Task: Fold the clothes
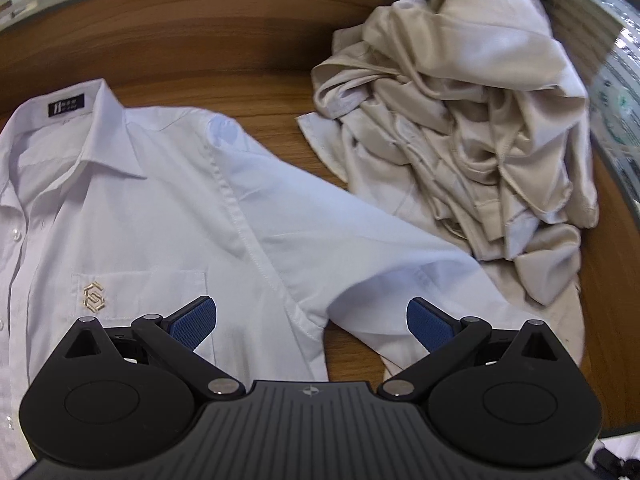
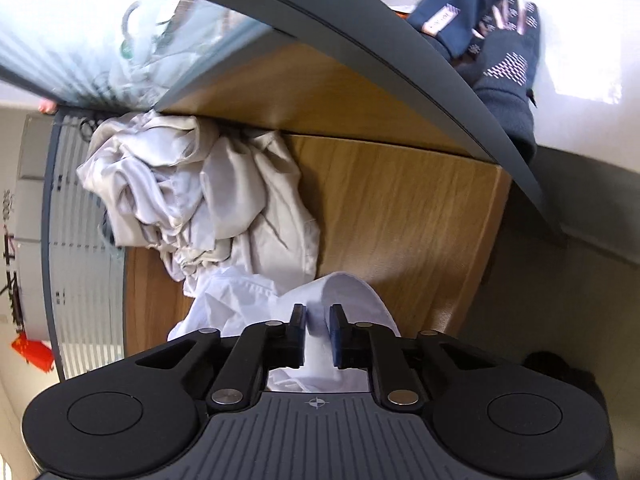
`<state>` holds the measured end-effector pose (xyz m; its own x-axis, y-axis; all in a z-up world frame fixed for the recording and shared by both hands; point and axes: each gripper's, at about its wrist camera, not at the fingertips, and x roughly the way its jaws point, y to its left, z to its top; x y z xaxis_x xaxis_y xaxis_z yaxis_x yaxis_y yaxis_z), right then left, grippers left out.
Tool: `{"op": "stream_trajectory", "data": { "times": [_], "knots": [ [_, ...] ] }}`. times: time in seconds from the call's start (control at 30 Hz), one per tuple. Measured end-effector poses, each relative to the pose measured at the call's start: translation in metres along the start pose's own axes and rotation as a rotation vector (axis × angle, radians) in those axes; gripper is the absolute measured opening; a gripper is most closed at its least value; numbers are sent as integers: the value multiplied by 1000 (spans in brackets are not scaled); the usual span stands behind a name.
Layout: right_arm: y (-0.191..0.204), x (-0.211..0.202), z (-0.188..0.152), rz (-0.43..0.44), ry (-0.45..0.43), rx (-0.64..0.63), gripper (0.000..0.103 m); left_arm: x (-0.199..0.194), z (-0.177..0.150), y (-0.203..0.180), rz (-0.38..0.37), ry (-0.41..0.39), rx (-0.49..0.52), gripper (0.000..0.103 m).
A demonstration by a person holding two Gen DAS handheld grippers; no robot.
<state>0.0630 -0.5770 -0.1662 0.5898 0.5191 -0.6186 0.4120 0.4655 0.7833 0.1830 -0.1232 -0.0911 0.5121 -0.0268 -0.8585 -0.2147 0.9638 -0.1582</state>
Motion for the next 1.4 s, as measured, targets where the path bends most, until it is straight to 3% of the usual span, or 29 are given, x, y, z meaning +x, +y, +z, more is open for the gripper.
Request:
{"op": "stream_trajectory", "data": {
  "times": [0.1,0.23,0.27,0.3,0.33,0.37,0.5,0.67,0.8,1.07,1.27,1.4],
  "knots": [
    [-5,5,-1,5,-6,40,34,-7,-5,0,1,7,50,102],
    [-9,14,-2,25,-20,64,40,-4,-15,5,10,34,90,102],
    [-10,16,-2,30,-24,68,34,-2,-17,7,15,41,90,102],
    [-10,17,-2,34,-27,71,13,0,-18,9,17,46,87,102],
    [-10,19,-2,39,-32,71,7,1,-19,11,18,48,83,102],
    [-4,15,-2,42,-44,43,7,3,-20,13,17,49,80,102],
    [49,-19,-4,20,-132,-221,6,11,-24,22,-1,61,53,102],
    [152,-67,-10,40,-194,-639,6,18,-30,34,-45,77,11,102],
    [232,-82,-8,30,-216,-949,5,19,-38,38,-92,95,27,102],
    [369,-73,8,-175,-361,-1518,5,16,-56,45,-146,80,83,102],
    [429,-55,-2,-226,-417,-1773,5,14,-62,45,-183,77,140,102],
    [433,-64,-17,-199,-383,-1828,5,-1,-52,67,-273,71,15,102]
  ]
}}
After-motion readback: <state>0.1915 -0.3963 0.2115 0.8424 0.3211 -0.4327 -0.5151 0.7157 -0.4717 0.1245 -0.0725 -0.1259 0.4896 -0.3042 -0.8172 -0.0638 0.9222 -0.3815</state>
